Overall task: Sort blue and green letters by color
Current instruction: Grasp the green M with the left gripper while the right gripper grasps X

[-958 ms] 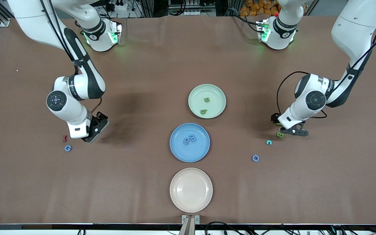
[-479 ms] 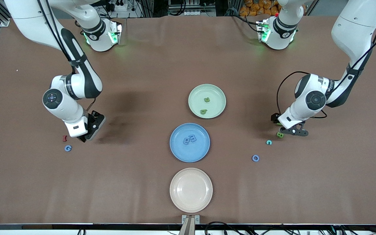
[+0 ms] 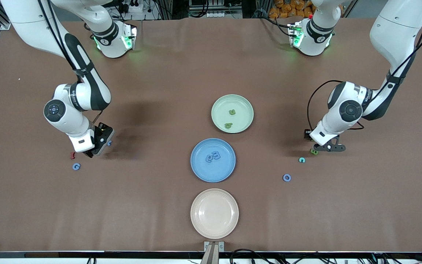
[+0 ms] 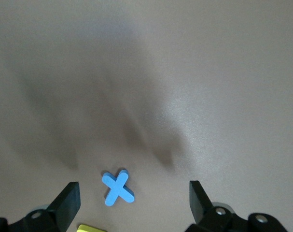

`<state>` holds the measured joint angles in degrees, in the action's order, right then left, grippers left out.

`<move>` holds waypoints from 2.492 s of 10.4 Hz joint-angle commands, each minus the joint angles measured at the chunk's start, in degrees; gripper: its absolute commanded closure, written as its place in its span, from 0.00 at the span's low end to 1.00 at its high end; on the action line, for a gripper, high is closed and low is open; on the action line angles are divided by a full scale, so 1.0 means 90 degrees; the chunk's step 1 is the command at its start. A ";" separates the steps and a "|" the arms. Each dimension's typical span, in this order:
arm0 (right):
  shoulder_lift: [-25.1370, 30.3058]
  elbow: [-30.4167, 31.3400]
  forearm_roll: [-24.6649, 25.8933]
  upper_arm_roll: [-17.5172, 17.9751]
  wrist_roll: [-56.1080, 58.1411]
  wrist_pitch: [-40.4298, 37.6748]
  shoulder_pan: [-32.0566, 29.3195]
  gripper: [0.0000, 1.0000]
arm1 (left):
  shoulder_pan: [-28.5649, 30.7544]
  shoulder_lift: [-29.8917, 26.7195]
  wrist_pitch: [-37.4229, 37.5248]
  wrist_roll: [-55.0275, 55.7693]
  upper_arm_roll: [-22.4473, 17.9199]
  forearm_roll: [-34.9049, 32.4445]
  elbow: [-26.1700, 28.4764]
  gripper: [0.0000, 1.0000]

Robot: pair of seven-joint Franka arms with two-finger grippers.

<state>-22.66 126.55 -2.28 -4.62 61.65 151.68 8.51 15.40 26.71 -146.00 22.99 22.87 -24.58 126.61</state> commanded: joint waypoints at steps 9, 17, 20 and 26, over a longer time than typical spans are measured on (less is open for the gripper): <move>-0.0060 0.0802 0.0068 0.0083 0.0113 0.1222 -0.0106 0.00 | -0.0305 0.0050 -0.0029 0.2393 0.0905 -0.0052 -0.0415 1.00; -0.0207 0.0773 0.0048 0.0093 0.0026 0.1330 -0.0261 0.86 | -0.1962 0.0070 -0.0009 0.5371 0.1121 -0.0042 -0.0620 1.00; -0.0197 0.0549 -0.0029 0.0112 0.0025 0.0913 -0.0360 0.96 | -0.2811 0.0069 0.0263 0.6465 0.1121 -0.0032 -0.0853 1.00; -0.0323 -0.1110 -0.0469 0.0122 -0.0577 -0.1169 -0.0243 0.94 | -0.3654 0.0274 0.0908 0.7551 0.1121 0.0210 -0.1215 0.00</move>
<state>-23.98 121.84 -5.45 -4.37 60.56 145.33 6.41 -17.02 27.53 -141.18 88.21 33.29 -24.56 118.87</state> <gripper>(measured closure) 0.683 0.617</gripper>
